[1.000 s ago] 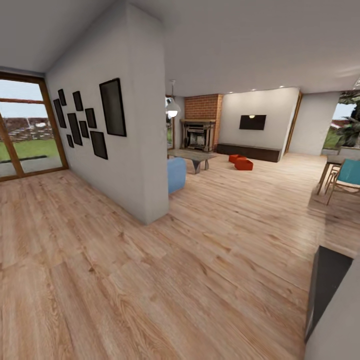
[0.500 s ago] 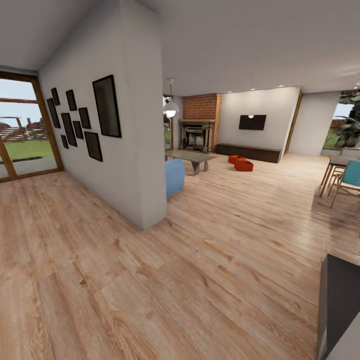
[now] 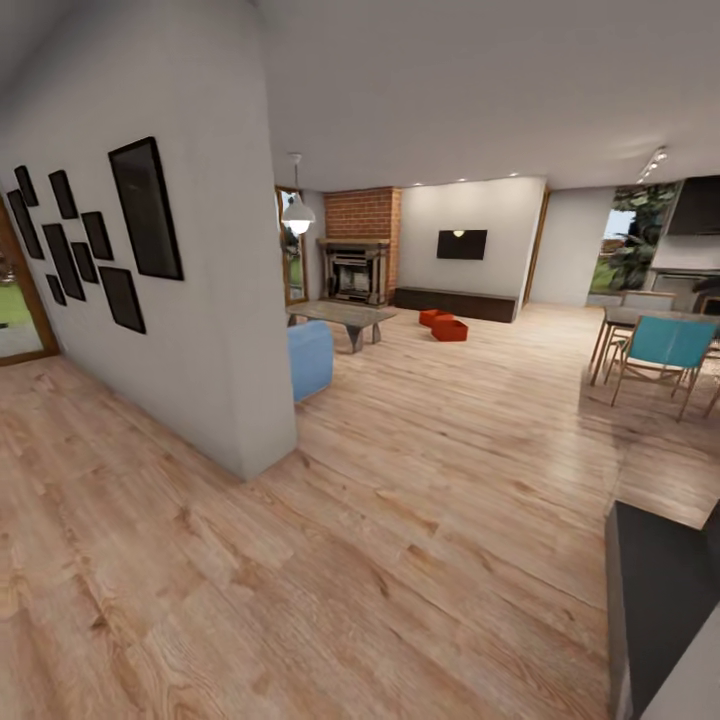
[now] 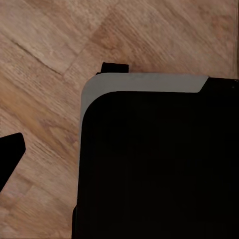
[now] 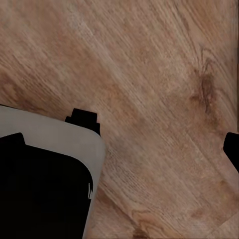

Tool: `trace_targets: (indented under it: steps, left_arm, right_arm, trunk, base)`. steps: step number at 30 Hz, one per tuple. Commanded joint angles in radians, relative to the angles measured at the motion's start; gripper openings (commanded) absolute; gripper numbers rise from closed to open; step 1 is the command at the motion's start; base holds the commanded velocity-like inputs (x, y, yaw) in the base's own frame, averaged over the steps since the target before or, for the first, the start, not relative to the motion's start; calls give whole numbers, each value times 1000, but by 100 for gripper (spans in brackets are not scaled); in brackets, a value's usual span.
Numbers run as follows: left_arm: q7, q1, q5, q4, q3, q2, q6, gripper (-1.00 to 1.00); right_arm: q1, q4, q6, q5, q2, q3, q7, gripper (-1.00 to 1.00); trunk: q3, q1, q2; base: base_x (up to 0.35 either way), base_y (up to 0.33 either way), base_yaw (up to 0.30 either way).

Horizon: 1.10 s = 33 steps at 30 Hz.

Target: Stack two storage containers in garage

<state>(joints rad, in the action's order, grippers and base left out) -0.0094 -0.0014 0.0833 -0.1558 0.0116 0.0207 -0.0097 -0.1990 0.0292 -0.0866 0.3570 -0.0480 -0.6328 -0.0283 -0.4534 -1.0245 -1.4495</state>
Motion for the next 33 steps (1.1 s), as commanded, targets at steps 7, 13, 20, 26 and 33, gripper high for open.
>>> trace_targets:
  steps: [7, 13, 20, 26, 33]
  left_arm:
    - [-1, 0, 9, 0, 1, 0, -1, 100]
    - [-1, 0, 9, 0, 0, 0, -1, 100]
    - [-1, 0, 9, 0, 0, 0, -1, 100]
    - [-1, 0, 9, 1, 0, 0, -1, 100]
    - [-1, 0, 9, 1, 1, 0, -1, 100]
  right_arm:
    - [-1, 3, -5, 8, 1, -8, 0, 100]
    - [-1, 3, -5, 8, 1, -8, 0, 100]
    - [-1, 3, -1, 10, 2, -8, -7, 100]
    - [-1, 3, -2, 10, 2, -8, -8, 100]
    - [-1, 3, -2, 10, 2, -8, -8, 100]
  trunk:
    - [-1, -1, 0]
    - [-1, -1, 0]
    - [-1, -1, 0]
    - [-1, -1, 0]
    - [-1, -1, 0]
  base:
    - [323, 0, -248]
    - [323, 0, -243]
    - [323, 0, -67]
    - [323, 0, -4]
    - [323, 0, 0]
